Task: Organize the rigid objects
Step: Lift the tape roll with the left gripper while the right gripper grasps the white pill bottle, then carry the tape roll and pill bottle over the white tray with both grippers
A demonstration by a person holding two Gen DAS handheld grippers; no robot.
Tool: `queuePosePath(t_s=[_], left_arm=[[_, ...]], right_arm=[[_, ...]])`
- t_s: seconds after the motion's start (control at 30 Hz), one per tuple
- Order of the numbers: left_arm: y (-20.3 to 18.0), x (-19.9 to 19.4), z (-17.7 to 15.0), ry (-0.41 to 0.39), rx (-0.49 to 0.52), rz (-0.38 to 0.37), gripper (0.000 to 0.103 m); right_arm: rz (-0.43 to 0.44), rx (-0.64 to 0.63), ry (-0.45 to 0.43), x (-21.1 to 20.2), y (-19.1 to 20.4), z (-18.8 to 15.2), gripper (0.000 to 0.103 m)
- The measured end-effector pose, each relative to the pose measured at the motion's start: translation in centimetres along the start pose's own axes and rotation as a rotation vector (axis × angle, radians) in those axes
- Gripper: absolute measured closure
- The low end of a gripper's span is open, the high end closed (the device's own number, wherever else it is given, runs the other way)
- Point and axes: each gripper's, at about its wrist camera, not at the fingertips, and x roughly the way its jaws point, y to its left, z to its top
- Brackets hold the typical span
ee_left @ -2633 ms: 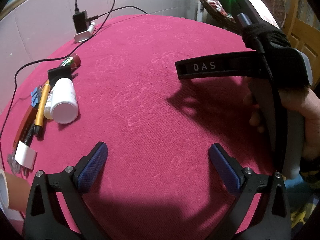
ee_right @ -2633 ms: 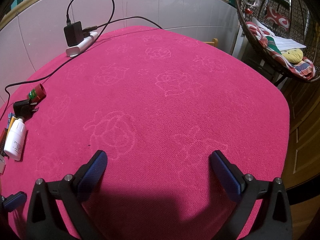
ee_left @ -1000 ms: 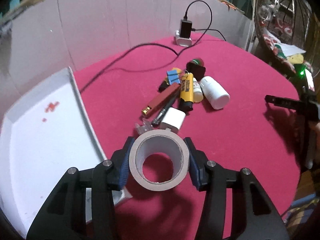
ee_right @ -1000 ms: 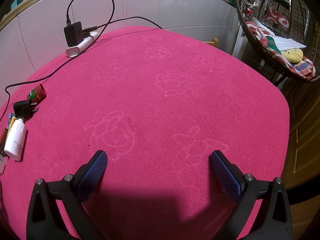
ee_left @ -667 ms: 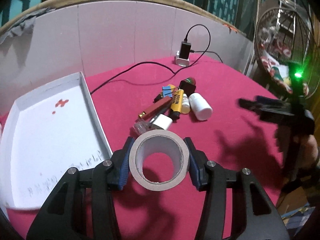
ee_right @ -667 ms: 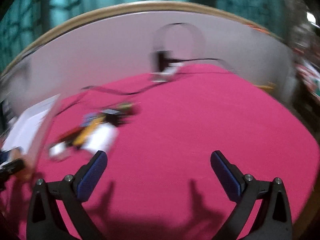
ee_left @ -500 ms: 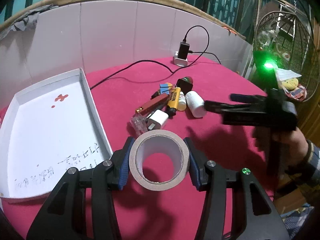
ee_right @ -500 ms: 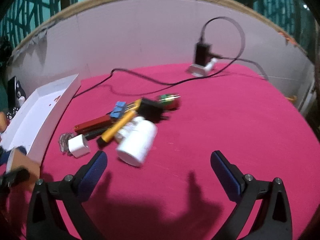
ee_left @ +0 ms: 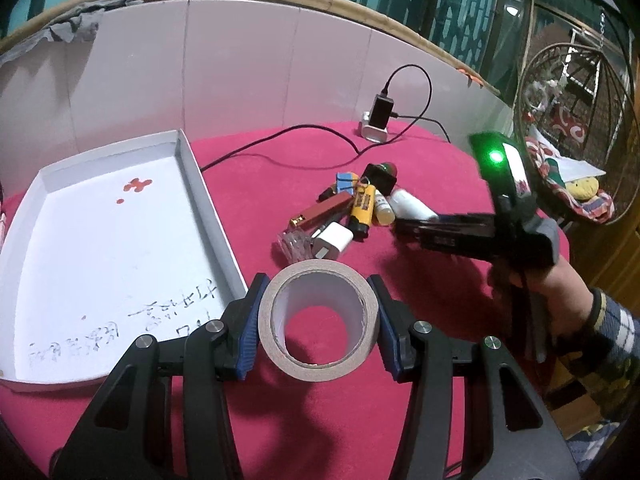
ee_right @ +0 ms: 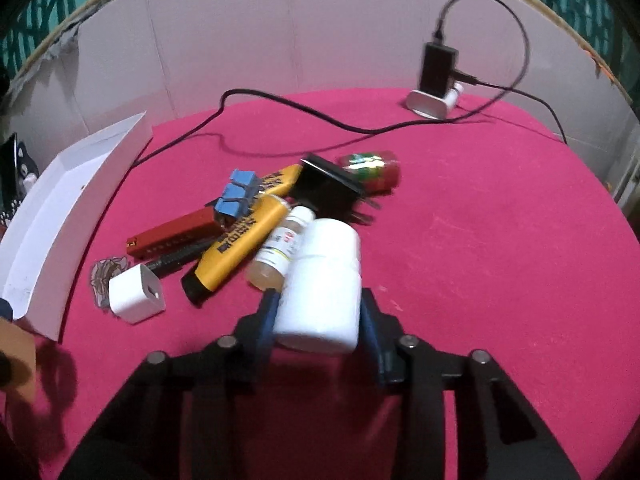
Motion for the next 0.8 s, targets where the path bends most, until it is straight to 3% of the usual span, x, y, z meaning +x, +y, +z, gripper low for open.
queuePosePath(t_s=[0.1, 0.23, 0.33, 0.4, 0.5, 0.57, 0.6, 0.63, 0.7, 0.73, 0.8], left_arm=[[-0.2, -0.5, 0.2, -0.015, -0.001, 0.012, 0.054], [-0.5, -1.2, 0.4, -0.036, -0.005, 0.039, 0.054], [-0.5, -1.8, 0.7, -0.05, -0.008, 0.063, 0.054], [-0.5, -2.2, 0.8, -0.061, -0.016, 0.073, 0.054], [-0.3, -3.1, 0.9, -0.082, -0.022, 0.094, 0.054], [-0.2, -3.7, 0.9, -0.097, -0.022, 0.111, 0.054], [-0.1, -4.1, 1.0, -0.107, -0.026, 0.117, 0.054], [0.0, -4.4, 1.0, -0.113, -0.03, 0.122, 0.054], [0.3, -5.1, 1.0, -0.129, -0.038, 0.133, 0.054], [0.5, -5.3, 1.0, -0.137, -0.042, 0.14, 0.054], [0.8, -5.8, 1.0, -0.148, -0.053, 0.149, 0.054]], right_arm=[[0.028, 0.031, -0.048, -2.5, -0.7, -0.6, 0.067], [0.057, 0.032, -0.14, -2.4, -3.6, 0.8, 0.067], [0.095, 0.012, -0.206, -7.5, -0.5, -2.7, 0.067], [0.118, -0.017, -0.24, -8.5, -0.4, -3.1, 0.067], [0.148, -0.046, -0.287, -12.4, 2.0, -6.4, 0.067], [0.162, -0.072, -0.311, -13.0, -1.7, -6.9, 0.067], [0.164, -0.083, -0.325, -13.3, 1.6, -5.8, 0.067], [0.173, -0.097, -0.335, -13.7, -0.1, -6.0, 0.067], [0.177, -0.117, -0.357, -13.8, 2.8, -5.5, 0.067], [0.185, -0.131, -0.367, -14.1, 1.6, -5.7, 0.067], [0.187, -0.155, -0.385, -13.0, 7.1, -2.7, 0.067]])
